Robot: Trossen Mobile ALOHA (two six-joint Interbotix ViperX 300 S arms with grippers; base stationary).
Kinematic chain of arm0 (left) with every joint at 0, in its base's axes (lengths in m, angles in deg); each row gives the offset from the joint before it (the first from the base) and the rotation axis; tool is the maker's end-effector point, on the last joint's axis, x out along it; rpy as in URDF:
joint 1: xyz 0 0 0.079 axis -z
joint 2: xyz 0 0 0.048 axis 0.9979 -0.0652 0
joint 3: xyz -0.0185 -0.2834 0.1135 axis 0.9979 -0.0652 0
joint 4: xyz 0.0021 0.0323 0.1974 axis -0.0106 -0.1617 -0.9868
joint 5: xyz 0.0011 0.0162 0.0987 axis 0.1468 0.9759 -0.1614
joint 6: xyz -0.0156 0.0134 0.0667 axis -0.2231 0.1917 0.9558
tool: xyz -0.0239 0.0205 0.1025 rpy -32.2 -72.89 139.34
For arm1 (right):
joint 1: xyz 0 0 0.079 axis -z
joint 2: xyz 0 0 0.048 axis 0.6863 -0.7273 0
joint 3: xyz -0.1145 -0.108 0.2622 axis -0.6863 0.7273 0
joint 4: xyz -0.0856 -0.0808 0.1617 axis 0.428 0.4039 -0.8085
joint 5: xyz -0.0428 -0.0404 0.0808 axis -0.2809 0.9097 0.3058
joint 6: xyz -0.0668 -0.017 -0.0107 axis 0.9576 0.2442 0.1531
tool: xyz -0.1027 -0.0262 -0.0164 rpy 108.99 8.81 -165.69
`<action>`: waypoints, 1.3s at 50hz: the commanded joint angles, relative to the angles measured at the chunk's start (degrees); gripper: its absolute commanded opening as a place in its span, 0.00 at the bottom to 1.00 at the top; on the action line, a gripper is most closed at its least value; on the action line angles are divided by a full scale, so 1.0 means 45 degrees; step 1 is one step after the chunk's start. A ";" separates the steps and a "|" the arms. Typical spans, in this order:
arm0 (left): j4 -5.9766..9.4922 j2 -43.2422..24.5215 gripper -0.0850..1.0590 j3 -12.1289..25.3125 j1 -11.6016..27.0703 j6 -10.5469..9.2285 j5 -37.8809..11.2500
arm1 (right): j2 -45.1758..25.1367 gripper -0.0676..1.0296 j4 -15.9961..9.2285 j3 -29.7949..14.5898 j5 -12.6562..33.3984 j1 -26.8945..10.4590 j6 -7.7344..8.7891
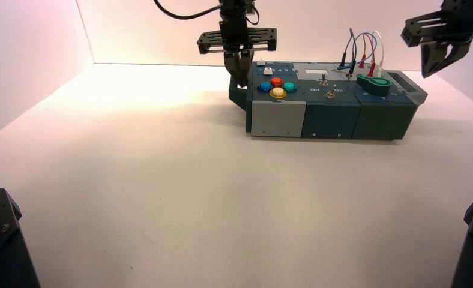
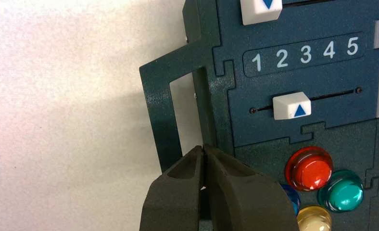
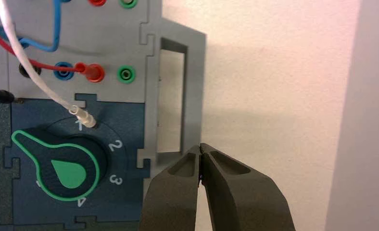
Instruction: Move the box to the left.
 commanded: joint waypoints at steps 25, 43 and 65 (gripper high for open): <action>-0.0254 -0.0469 0.05 0.0234 -0.0078 -0.0039 0.0059 | -0.0918 0.04 0.0000 -0.0527 -0.0859 -0.0371 0.0039; -0.0273 -0.0625 0.05 0.0078 -0.0273 -0.0020 0.0059 | -0.1895 0.04 -0.0020 -0.0859 -0.1211 -0.0391 0.0039; -0.0352 -0.0664 0.05 -0.0078 -0.0469 -0.0020 0.0059 | -0.2559 0.04 -0.0234 -0.0762 -0.1406 -0.1328 0.0000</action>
